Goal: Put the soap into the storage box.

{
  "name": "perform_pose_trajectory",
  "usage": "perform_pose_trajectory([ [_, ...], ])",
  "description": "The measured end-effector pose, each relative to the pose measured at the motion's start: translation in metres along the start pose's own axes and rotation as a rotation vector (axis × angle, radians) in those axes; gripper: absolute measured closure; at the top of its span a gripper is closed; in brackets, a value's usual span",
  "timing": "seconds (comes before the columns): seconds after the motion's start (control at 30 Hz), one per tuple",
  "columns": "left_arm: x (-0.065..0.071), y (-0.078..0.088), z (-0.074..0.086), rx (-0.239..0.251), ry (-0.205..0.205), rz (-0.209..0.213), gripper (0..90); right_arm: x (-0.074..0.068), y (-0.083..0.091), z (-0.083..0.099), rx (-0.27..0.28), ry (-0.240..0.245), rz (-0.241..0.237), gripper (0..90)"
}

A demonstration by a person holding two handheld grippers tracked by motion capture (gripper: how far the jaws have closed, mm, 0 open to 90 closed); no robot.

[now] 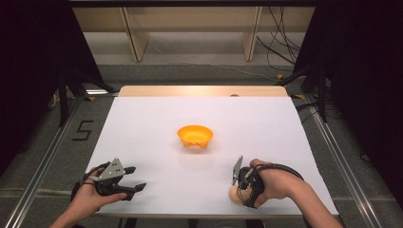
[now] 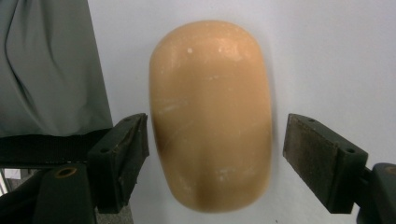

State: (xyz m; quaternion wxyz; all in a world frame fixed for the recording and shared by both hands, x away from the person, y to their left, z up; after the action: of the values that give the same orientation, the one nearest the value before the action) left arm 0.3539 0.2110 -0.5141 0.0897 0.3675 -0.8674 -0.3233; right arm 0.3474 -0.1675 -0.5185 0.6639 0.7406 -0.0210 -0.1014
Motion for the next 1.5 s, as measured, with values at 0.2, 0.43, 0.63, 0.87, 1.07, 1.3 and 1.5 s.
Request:
perform_pose_trajectory([
  [0.2,0.0013,0.0000,-0.0005,0.005,-0.002,0.009,28.2,0.0020,-0.0058,-0.0032,-0.009,0.030,-0.017,24.9],
  [0.43,0.0007,0.0002,0.0001,-0.005,-0.014,0.012,28.1,0.0019,-0.0084,-0.0014,-0.025,0.009,-0.009,30.3],
  [0.63,0.0032,-0.0005,0.0001,0.002,0.018,0.014,28.1,0.0013,-0.0088,-0.0029,-0.021,0.007,-0.018,32.8],
  [0.87,0.0026,0.0003,0.0008,-0.010,0.007,0.019,28.1,0.0006,-0.0086,-0.0020,0.010,-0.017,-0.016,33.3],
  [1.07,0.0021,-0.0002,-0.0010,0.010,-0.003,0.004,28.1,0.0004,-0.0086,0.0000,0.051,-0.034,-0.008,33.4],
  [1.3,0.0041,0.0005,-0.0014,0.016,0.024,0.012,28.0,0.0007,-0.0082,0.0019,0.097,-0.044,-0.031,33.4],
  [1.5,0.0029,0.0009,-0.0019,0.016,-0.003,0.012,28.0,0.0016,-0.0051,0.0020,0.158,-0.066,-0.024,33.5],
])
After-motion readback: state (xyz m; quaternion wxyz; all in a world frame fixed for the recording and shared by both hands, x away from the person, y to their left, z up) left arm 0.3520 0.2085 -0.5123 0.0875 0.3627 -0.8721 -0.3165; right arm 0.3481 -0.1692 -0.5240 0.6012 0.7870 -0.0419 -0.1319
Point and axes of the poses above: each handheld gripper's, and its own axes: y roughly backward along the jaws, z roughly out of its underside, x roughly to its right, the point moved 7 cm from there along -y, roughly forward along the jaws, and after that the axes turned 6 degrees about -z, right-handed, at the moved point
